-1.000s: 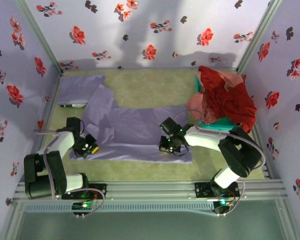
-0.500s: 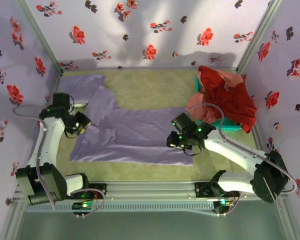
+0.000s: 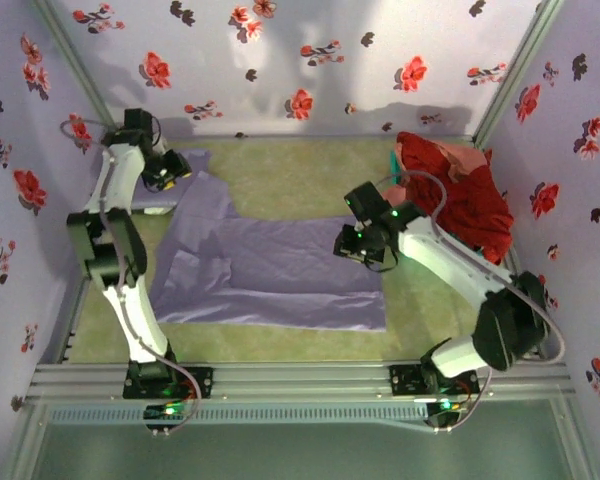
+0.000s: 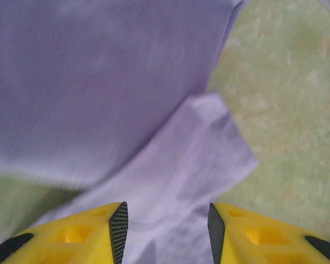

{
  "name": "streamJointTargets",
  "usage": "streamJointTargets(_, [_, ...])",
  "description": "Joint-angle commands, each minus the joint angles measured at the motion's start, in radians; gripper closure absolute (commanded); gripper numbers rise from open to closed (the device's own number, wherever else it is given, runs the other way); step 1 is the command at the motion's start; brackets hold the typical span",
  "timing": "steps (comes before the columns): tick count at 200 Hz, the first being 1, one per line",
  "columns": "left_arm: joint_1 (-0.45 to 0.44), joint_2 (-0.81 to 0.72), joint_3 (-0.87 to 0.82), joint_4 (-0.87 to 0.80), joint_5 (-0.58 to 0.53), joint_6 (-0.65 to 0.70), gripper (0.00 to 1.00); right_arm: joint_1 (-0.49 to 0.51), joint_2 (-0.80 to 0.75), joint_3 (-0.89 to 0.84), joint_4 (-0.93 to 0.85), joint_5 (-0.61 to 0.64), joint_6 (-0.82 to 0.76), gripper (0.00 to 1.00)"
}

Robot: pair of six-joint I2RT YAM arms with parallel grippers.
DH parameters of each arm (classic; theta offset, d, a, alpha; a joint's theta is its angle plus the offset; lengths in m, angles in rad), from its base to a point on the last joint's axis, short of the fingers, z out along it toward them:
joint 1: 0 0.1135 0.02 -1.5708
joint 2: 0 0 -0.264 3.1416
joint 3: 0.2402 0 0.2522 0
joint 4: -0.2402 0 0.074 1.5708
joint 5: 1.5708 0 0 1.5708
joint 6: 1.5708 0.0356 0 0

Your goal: Fold and stack the t-shirts

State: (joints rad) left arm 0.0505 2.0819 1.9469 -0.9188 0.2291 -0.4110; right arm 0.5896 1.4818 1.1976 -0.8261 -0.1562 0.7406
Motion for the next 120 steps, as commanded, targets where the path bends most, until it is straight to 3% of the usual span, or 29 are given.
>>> streamJointTargets(1, [-0.029, 0.135, 0.209, -0.076, 0.017, 0.124, 0.54, -0.020, 0.118, 0.138, -0.106, 0.018, -0.063, 0.61])
streamJointTargets(26, [-0.044, 0.284, 0.424, -0.137, 0.003, 0.187, 0.54, -0.028, 0.197, 0.217, -0.130, -0.005, -0.061, 0.61])
streamJointTargets(44, [-0.046, 0.349, 0.490, -0.143, 0.000, 0.199, 0.54, -0.040, 0.218, 0.229, -0.143, 0.004, -0.064, 0.60])
streamJointTargets(88, [-0.050, 0.385, 0.452, -0.099, 0.092, 0.191, 0.52, -0.075, 0.216, 0.200, -0.141, -0.008, -0.060, 0.60])
streamJointTargets(120, [-0.057, 0.386, 0.424, -0.086, 0.086, 0.205, 0.55, -0.099, 0.219, 0.221, -0.179, -0.005, -0.087, 0.60])
